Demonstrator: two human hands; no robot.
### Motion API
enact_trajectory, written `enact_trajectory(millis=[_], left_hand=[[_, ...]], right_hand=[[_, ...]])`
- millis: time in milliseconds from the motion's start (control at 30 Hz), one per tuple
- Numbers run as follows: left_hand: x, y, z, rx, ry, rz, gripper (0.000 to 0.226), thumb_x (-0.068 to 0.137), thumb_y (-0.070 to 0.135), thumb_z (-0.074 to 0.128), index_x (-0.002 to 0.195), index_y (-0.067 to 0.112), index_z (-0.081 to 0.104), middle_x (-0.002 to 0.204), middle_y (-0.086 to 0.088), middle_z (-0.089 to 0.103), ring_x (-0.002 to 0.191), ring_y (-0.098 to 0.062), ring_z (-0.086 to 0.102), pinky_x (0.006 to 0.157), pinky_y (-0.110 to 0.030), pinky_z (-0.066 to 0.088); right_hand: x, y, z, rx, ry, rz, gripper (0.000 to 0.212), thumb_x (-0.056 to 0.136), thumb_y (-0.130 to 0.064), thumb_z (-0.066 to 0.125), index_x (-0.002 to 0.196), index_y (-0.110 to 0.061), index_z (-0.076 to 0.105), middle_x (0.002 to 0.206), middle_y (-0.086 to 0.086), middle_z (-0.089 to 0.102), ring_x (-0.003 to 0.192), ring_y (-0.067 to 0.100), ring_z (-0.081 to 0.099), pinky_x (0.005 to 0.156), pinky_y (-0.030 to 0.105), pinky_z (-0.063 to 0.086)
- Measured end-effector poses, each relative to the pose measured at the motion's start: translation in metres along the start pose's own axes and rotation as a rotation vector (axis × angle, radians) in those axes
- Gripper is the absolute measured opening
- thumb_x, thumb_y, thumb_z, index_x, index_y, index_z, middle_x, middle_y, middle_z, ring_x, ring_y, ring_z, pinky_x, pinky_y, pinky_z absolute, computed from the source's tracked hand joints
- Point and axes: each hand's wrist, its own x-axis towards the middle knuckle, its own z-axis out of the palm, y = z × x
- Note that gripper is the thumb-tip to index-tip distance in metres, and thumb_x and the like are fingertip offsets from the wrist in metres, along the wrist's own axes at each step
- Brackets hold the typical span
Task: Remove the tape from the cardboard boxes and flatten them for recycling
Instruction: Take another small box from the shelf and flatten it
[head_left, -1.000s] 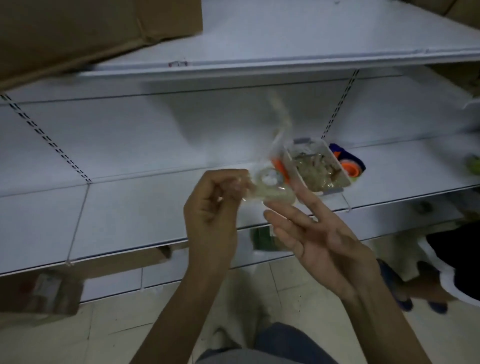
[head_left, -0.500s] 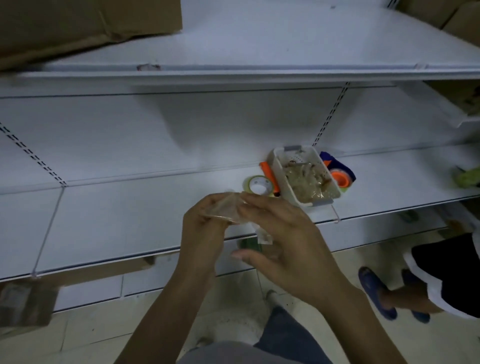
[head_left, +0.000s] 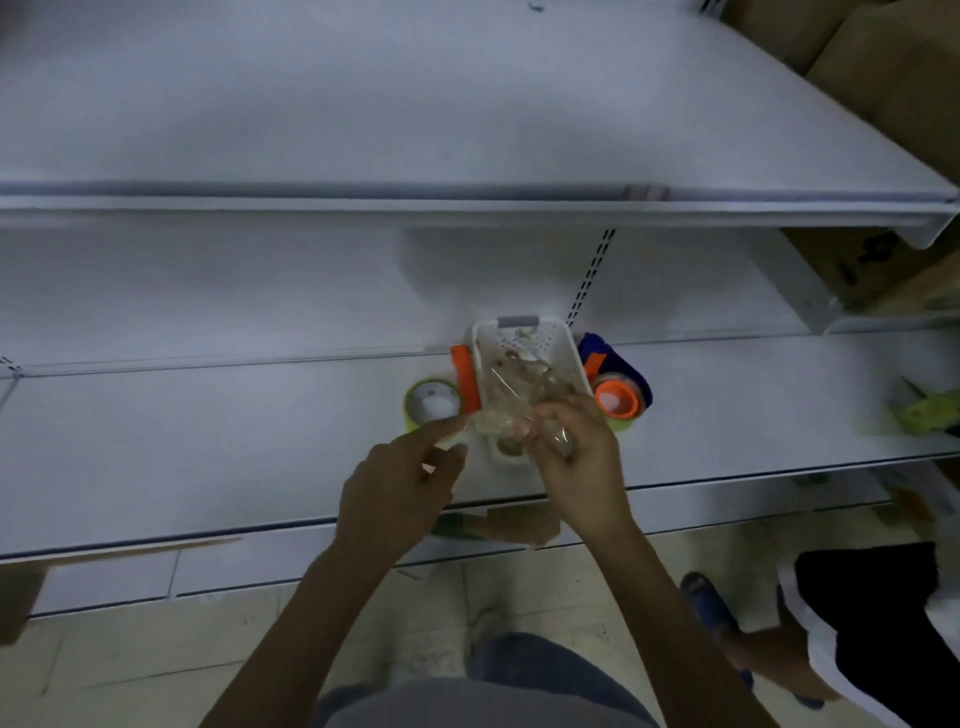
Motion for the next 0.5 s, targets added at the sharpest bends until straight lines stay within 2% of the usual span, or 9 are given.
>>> enact_trajectory(millis=[33,67,100,167,233,300,333,400,500], left_hand=[[0.001,0.001,0.012,0.003,0.005,-0.024,0.033,0.095,0.044,0.049,0.127,0.044,0.054,0.098,0.012,0.072,0.073,-0.004,0.069,0.078,-0.034,0.057],[0.002,0.003,0.024,0.001,0.009,-0.046,0.037,0.094,0.045,0.049,0.131,0.044,0.050,0.104,0.011,0.071,0.078,-0.005,0.069,0.080,-0.033,0.056],[0.003,0.007,0.037,0.004,0.006,-0.061,0.043,0.094,0.046,0.050,0.136,0.041,0.045,0.113,0.011,0.069,0.083,-0.006,0.068,0.081,-0.032,0.055],[0.000,0.017,0.061,-0.056,-0.003,-0.087,0.058,0.094,0.043,0.053,0.146,0.033,0.031,0.137,0.008,0.052,0.093,-0.006,0.064,0.086,-0.032,0.053],[-0.009,0.026,0.079,-0.204,0.006,-0.060,0.076,0.092,0.032,0.060,0.152,0.028,0.013,0.150,0.005,0.031,0.102,0.003,0.057,0.086,-0.019,0.052],[-0.019,0.029,0.088,-0.304,0.061,-0.028,0.085,0.089,0.026,0.064,0.151,0.030,0.006,0.146,0.008,0.030,0.106,0.012,0.053,0.081,-0.002,0.045],[-0.025,0.029,0.088,-0.316,0.087,-0.045,0.083,0.087,0.032,0.063,0.148,0.036,0.006,0.144,0.011,0.032,0.108,0.012,0.052,0.080,0.001,0.042],[-0.033,0.026,0.084,-0.285,0.113,-0.110,0.078,0.082,0.046,0.056,0.143,0.044,0.008,0.142,0.018,0.031,0.109,0.004,0.053,0.079,0.000,0.042],[-0.038,0.017,0.087,-0.134,0.101,-0.177,0.079,0.085,0.043,0.057,0.149,0.031,0.012,0.149,0.008,0.031,0.112,-0.006,0.055,0.082,-0.018,0.048]], right_hand=[[0.008,0.013,-0.002,0.027,-0.024,0.035,0.006,0.086,-0.013,0.068,0.088,-0.018,0.067,0.102,-0.009,0.057,0.093,-0.006,0.053,0.078,0.005,0.040],[0.015,0.025,-0.002,0.052,-0.051,0.069,0.005,0.085,-0.011,0.068,0.089,-0.014,0.070,0.099,-0.010,0.057,0.091,-0.009,0.053,0.080,0.009,0.042],[0.022,0.038,0.000,0.077,-0.087,0.099,0.006,0.086,-0.011,0.067,0.090,-0.011,0.071,0.093,-0.010,0.061,0.087,-0.006,0.057,0.080,0.019,0.047],[0.033,0.058,0.009,0.095,-0.136,0.158,0.011,0.088,-0.012,0.066,0.093,-0.005,0.072,0.082,-0.002,0.066,0.080,0.013,0.064,0.074,0.037,0.053],[0.045,0.076,0.021,0.031,-0.126,0.207,0.015,0.090,-0.016,0.064,0.090,-0.002,0.070,0.075,0.004,0.064,0.071,0.020,0.061,0.065,0.035,0.051],[0.061,0.094,0.030,-0.136,-0.056,0.309,0.022,0.092,-0.023,0.060,0.088,-0.004,0.069,0.080,0.008,0.065,0.074,0.019,0.060,0.064,0.030,0.048],[0.069,0.103,0.030,-0.265,-0.030,0.352,0.024,0.093,-0.027,0.056,0.089,-0.006,0.068,0.084,0.009,0.066,0.078,0.020,0.061,0.068,0.030,0.049],[0.080,0.118,0.030,-0.477,-0.033,0.328,0.027,0.093,-0.030,0.051,0.088,-0.010,0.067,0.086,0.009,0.066,0.084,0.024,0.062,0.076,0.036,0.051],[0.091,0.124,0.033,-0.537,-0.064,0.296,0.031,0.088,-0.036,0.057,0.107,-0.012,0.058,0.102,0.007,0.064,0.095,0.026,0.061,0.083,0.043,0.051]])
